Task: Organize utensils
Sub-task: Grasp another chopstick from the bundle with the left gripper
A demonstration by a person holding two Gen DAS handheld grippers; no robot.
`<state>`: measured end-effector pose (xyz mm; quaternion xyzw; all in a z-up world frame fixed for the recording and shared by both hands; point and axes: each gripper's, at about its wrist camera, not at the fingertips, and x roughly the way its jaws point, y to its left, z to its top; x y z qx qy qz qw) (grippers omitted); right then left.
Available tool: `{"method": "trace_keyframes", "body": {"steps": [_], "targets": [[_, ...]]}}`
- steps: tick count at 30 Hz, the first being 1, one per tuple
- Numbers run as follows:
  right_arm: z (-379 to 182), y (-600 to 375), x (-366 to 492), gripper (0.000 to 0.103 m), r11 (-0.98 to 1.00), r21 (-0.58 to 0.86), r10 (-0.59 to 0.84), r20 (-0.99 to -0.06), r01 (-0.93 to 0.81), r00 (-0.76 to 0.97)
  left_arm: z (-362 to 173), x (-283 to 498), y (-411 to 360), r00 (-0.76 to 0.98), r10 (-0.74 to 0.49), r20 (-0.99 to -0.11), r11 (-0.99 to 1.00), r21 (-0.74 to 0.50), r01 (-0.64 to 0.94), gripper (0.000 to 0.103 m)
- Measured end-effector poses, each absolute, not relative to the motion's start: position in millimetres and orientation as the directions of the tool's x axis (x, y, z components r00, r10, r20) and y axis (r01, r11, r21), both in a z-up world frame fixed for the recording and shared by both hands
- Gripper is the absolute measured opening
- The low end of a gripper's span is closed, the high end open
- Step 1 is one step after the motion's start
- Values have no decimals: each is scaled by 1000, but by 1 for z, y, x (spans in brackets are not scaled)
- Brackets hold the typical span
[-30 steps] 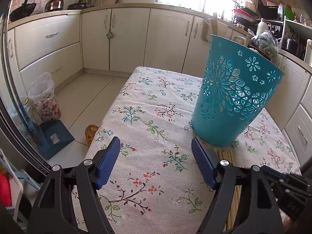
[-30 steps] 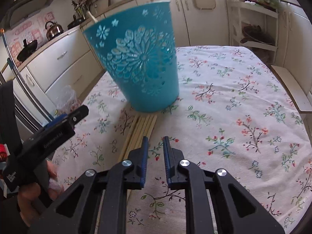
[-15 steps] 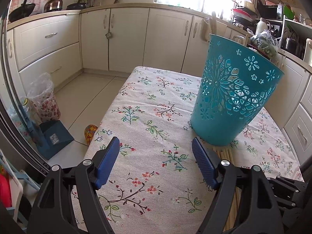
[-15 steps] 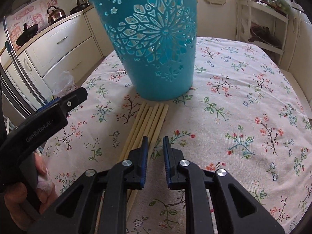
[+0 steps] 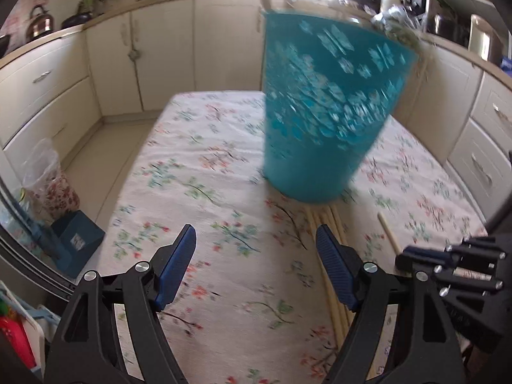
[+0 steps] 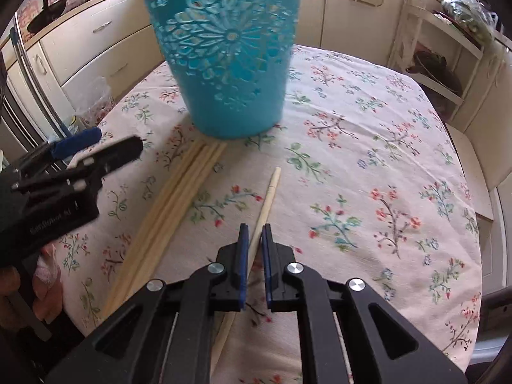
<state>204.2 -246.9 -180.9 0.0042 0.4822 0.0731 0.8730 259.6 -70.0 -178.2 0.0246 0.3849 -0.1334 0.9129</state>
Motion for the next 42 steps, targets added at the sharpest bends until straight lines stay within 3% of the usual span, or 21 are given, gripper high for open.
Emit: {"method": "trace_keyframes", "body": {"steps": [9,22,24,27,29,31,36,42], "targets": [[-181,-262,206,9,979,193,197,-827,-62,527,-193,266,-104,594,-139,-792,957,47,287,73],[-177,-265,208,14,976,215,204,-814,-44,544,-197,276,-100,562,-120,-819,970,24,242,67],[-177,-265,209,14,978,205,194,-814,-43,548,-196,278,-105,559,-124,-820,969,22,247,63],[-179,-263,212,15,982,187,175,-814,-35,554,-194,282,-113,556,-142,-819,963,15,268,39],[-181,-261,214,15,986,165,157,-810,-37,565,-194,284,-115,544,-164,-823,959,-4,284,14],[-180,-257,215,15,990,135,139,-810,-49,569,-193,287,-114,520,-195,-831,955,-40,295,7],[-180,-256,215,15,989,134,142,-813,-56,565,-192,294,-107,450,-218,-866,955,-93,283,7],[-181,-253,216,15,991,113,133,-809,-71,572,-192,296,-117,459,-179,-870,951,-35,306,5]]}}
